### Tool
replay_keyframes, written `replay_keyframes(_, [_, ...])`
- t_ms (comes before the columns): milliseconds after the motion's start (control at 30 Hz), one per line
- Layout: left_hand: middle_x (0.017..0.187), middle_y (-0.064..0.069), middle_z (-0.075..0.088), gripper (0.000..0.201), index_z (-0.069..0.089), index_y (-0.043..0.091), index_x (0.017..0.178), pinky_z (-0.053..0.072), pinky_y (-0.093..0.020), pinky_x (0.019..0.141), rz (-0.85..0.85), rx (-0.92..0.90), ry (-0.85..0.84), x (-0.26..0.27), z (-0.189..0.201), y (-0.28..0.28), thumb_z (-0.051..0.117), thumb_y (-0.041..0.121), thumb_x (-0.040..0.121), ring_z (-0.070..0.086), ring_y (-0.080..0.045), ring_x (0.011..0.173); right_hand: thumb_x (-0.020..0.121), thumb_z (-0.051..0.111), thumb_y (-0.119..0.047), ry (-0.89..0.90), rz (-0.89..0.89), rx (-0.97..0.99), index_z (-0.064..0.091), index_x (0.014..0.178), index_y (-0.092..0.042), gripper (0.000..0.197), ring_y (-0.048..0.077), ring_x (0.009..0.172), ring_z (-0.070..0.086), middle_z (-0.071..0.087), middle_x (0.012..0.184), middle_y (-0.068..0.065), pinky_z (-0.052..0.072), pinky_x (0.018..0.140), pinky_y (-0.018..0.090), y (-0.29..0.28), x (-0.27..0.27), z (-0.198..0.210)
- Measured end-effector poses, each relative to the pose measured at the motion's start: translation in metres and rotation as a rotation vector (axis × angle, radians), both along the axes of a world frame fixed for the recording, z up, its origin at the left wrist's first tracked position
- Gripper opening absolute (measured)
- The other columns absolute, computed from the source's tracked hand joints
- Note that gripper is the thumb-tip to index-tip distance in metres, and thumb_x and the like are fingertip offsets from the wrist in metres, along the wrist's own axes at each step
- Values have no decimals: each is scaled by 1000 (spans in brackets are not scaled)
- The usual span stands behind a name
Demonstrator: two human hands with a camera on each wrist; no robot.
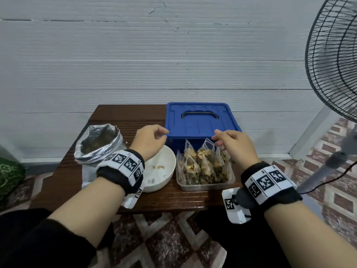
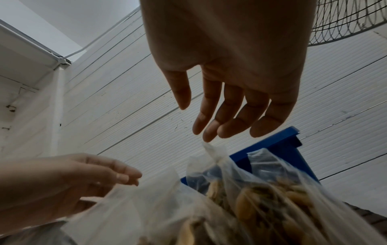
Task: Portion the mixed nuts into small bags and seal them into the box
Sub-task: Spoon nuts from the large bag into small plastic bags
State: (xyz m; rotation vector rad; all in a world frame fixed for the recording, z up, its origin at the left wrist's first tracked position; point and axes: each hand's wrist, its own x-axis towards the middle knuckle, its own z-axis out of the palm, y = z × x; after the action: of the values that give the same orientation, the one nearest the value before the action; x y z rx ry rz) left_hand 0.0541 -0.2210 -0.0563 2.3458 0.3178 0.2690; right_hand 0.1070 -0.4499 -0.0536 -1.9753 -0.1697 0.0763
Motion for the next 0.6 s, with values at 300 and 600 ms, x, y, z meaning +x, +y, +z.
replay_keyframes(300, [140, -4, 49, 62, 46, 15, 138, 35, -29, 105, -60, 280, 635, -16, -45, 31, 68, 39, 86, 44, -21, 129, 94, 55, -36, -125, 69, 56, 72, 84, -16, 28, 12, 79, 63, 70, 83, 0, 50, 78, 31, 36, -23, 15])
replay_keyframes(600, [140, -6, 47, 72, 43, 17, 140, 38, -40, 106, -95, 490, 699, -15, -66, 22, 69, 48, 81, 44, -27, 128, 93, 56, -39, -170, 127, 54, 72, 83, -20, 26, 9, 83, 65, 72, 83, -3, 51, 80, 32, 59, -37, 5])
